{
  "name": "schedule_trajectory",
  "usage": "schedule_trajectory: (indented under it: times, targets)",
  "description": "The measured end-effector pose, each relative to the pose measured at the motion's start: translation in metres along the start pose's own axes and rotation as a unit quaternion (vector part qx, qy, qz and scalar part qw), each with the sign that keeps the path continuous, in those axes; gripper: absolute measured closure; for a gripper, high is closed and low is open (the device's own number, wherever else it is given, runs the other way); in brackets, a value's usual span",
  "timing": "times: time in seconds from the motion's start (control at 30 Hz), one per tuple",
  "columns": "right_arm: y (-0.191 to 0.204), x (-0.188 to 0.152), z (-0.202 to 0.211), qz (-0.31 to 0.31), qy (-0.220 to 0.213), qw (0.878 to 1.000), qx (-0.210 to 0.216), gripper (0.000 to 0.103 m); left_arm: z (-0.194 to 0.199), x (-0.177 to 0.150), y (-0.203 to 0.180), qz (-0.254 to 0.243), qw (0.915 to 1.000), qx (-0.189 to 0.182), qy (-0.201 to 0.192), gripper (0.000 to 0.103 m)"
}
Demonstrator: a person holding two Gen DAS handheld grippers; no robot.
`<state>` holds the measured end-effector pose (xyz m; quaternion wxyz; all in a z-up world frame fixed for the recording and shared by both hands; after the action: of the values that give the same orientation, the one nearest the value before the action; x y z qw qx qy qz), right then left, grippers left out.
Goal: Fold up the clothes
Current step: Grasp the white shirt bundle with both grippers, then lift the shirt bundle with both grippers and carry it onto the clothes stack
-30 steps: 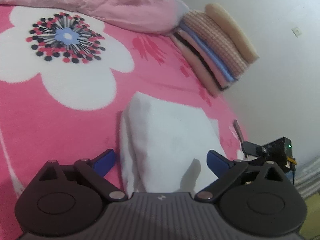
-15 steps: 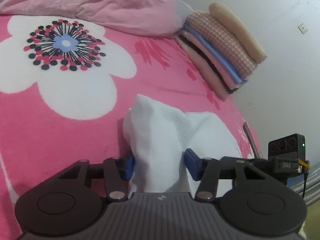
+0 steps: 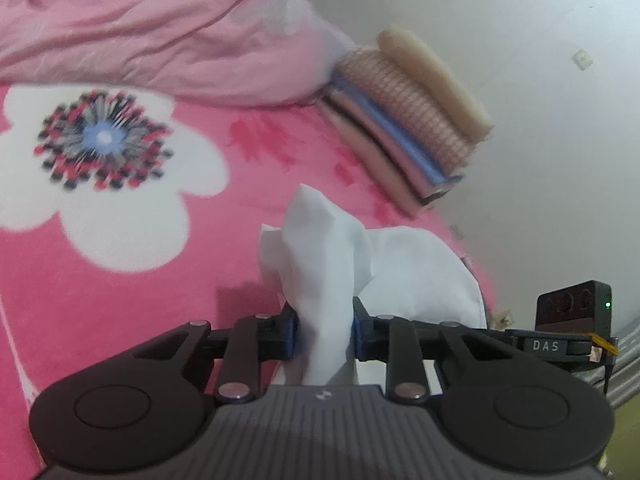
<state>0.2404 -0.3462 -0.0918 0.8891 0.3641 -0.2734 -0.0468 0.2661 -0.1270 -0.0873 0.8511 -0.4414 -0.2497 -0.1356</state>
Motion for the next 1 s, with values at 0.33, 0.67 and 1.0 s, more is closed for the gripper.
schedule_trajectory:
  times: [0.33, 0.67, 1.0]
  targets:
    - [0.045, 0.087, 0.098, 0.055, -0.102, 0.993, -0.01, 0.085, -0.004, 0.096, -0.105, -0.07, 0.9951, -0.056, -0.039, 0.077]
    - [0.029, 0.27, 0.192, 0.095, -0.206, 0.973, -0.049, 0.085, -0.099, 0.252, -0.2, -0.112, 0.9856, -0.087, -0.092, 0.077]
    - [-0.078, 0.416, 0.162, 0.069, -0.191, 0.977, -0.063, 0.085, -0.24, 0.326, -0.19, -0.081, 0.9908, -0.077, -0.077, 0.077]
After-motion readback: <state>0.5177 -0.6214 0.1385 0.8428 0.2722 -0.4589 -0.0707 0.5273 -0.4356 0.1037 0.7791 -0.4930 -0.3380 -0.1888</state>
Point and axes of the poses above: each gripper's, at about its wrist camera, not at the fingertips, and z roughly against the way its jaws point, y to its left, x to its top, the point moved 5 cm from there along -z, roughly the way its jaws point, and after that the axes turned 7 degrees about -x, right-handed, at the moved point
